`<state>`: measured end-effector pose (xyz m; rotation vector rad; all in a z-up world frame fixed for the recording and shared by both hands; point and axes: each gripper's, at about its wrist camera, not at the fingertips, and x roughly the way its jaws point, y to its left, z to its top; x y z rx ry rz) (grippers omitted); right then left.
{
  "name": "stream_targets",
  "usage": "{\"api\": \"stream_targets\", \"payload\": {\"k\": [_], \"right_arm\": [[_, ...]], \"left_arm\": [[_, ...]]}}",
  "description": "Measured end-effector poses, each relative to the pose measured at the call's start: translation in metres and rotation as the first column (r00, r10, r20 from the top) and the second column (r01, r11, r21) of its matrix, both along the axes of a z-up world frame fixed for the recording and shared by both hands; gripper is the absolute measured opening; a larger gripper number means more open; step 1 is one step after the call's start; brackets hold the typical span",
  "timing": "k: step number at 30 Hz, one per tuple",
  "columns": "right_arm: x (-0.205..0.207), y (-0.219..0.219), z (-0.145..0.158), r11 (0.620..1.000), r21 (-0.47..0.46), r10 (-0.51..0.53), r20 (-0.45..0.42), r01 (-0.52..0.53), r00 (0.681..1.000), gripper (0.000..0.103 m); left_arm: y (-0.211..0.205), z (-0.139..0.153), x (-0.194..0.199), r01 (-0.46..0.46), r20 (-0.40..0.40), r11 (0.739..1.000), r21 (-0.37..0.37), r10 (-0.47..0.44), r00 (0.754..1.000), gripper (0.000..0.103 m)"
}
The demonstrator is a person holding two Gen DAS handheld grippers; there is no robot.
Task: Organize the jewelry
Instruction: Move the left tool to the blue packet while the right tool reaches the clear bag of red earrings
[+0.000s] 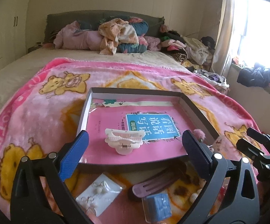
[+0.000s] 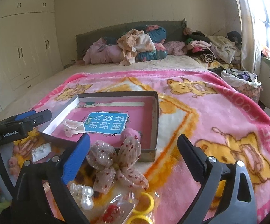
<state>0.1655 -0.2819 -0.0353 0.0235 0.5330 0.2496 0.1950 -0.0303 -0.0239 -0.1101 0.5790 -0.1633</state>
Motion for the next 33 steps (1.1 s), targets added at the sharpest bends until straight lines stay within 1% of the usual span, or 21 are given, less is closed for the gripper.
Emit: {"api": "stream_targets", "payload": {"k": [8,20,33], "right_arm": [[-0.023,0.0,0.006,1.0,-0.011,0.012,0.023,-0.011,1.0,0.092],[-0.05,0.008,0.008,0.998,-0.03,0.05,0.026,-0.049,0.998,0.092],[-0.076,0.007,-0.009,0.997,-0.043,0.061,-0.013,-0.062,0.998,0.092]], "left_arm": [[0.005,0.002,-0.024,-0.005,0.019,1.0,-0.018,0.005,1.0,0.091],[0.005,-0.001,-0.052,0.008,0.016,1.0,-0.01,-0.008,1.0,0.091],[-0.014,-0.016,-0.07,0.057,-0.019,0.998,0.027,-0.057,0.998,0.091]]}}
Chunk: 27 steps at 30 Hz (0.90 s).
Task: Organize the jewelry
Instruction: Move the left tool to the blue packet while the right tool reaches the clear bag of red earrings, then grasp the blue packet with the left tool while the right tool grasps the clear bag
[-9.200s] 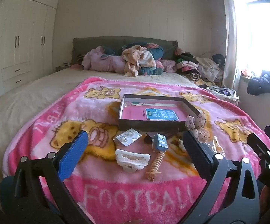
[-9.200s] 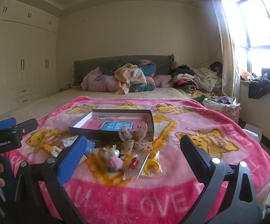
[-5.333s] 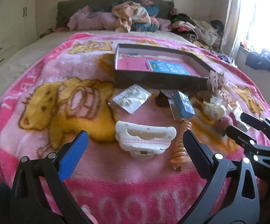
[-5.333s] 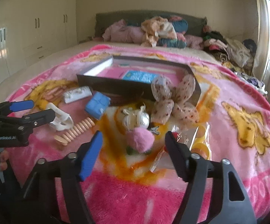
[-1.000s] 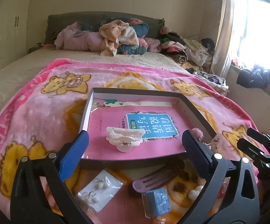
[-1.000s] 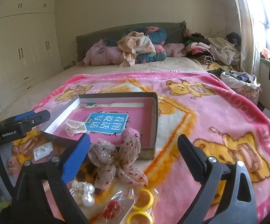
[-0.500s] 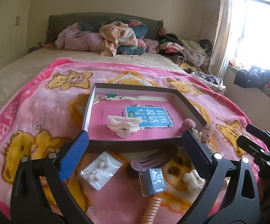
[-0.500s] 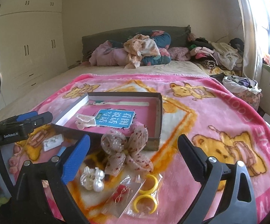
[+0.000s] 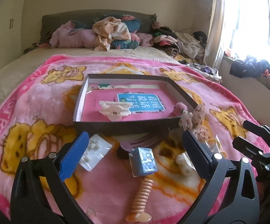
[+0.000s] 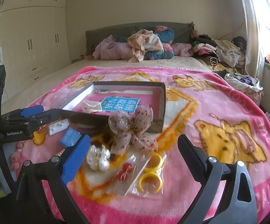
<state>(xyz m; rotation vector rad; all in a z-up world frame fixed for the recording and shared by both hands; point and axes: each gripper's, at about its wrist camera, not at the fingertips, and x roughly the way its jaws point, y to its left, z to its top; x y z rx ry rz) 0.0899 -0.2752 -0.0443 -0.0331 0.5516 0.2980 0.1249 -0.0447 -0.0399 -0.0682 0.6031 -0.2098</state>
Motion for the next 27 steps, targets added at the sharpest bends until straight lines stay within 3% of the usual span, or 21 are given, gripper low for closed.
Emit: {"api": "stream_targets", "payload": {"k": [16,27], "right_arm": [[-0.026,-0.006,-0.029,1.0,0.021,0.003,-0.088,-0.001,0.996,0.092],[-0.013,0.001,-0.053,0.997,0.081,0.039,-0.236,-0.02,0.971,0.044]], "left_arm": [[-0.018,-0.03,0.003,0.038,-0.101,0.997,0.06,-0.032,0.994,0.091],[-0.02,-0.046,0.006,0.044,-0.144,0.996,0.08,-0.032,0.989,0.091]]}}
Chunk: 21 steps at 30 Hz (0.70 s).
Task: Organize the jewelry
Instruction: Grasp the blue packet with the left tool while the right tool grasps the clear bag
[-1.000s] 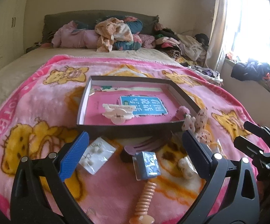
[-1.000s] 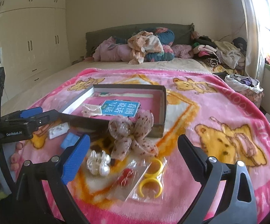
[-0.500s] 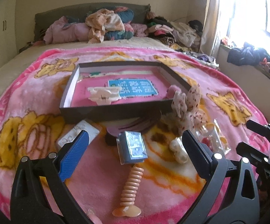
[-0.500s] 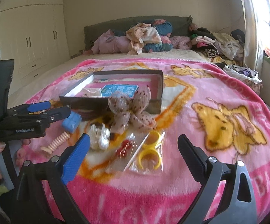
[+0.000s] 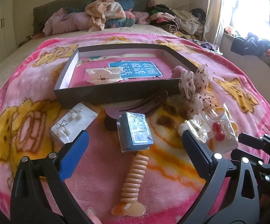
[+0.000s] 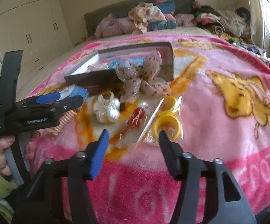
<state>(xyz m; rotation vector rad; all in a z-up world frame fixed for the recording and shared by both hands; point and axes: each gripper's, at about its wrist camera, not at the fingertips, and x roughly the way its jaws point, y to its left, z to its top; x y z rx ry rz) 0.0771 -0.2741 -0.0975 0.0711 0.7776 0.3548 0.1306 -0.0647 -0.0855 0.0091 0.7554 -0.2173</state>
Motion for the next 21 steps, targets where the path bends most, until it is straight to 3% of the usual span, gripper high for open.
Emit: {"api": "stream_targets", "payload": {"k": [8,16,21], "right_arm": [[0.014,0.006,-0.009,1.0,0.004,-0.011,-0.043,0.011,0.999,0.022],[0.024,0.012,-0.012,1.0,0.017,-0.017,-0.042,0.018,0.999,0.015],[0.021,0.002,-0.009,0.998,0.043,-0.035,-0.03,0.037,0.999,0.014]], "left_arm": [[0.001,-0.005,0.006,-0.003,-0.027,1.0,-0.014,0.002,1.0,0.08],[0.0,-0.01,0.011,-0.006,-0.05,1.0,-0.019,0.006,0.999,0.071],[-0.001,-0.017,0.019,-0.017,-0.084,1.0,-0.005,0.017,0.996,0.052]]}}
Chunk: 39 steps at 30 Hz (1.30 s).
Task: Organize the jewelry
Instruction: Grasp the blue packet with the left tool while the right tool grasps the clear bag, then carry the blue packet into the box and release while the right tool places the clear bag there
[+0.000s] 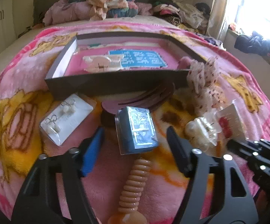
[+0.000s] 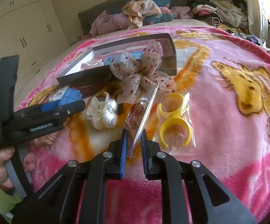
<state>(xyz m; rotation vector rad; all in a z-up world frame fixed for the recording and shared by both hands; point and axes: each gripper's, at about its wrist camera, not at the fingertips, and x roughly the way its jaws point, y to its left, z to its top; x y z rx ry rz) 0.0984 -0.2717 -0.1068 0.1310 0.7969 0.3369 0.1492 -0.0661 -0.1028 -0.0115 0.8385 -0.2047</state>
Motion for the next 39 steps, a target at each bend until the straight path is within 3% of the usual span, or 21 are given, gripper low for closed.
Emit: {"api": "stream_targets", "payload": {"k": [4,7,22,39], "right_arm": [[-0.003,-0.007,0.004,1.0,0.017,-0.011,0.008,0.011,1.0,0.013],[-0.006,-0.008,0.008,1.0,0.025,-0.008,0.017,0.008,1.0,0.013],[-0.018,-0.004,0.031,0.999,0.03,0.013,0.074,-0.015,0.997,0.013],[0.008,0.036,0.056,0.996,-0.003,0.087,0.122,-0.088,0.989,0.013]], "left_arm": [[0.003,-0.001,0.0,0.0,0.002,1.0,-0.006,0.0,1.0,0.032],[0.004,0.002,-0.002,0.004,0.01,1.0,-0.014,-0.004,1.0,0.028],[0.018,0.033,-0.017,0.005,0.08,0.997,-0.082,0.002,0.997,0.028],[0.056,0.048,-0.012,-0.076,0.105,0.989,-0.125,0.09,0.99,0.028]]}}
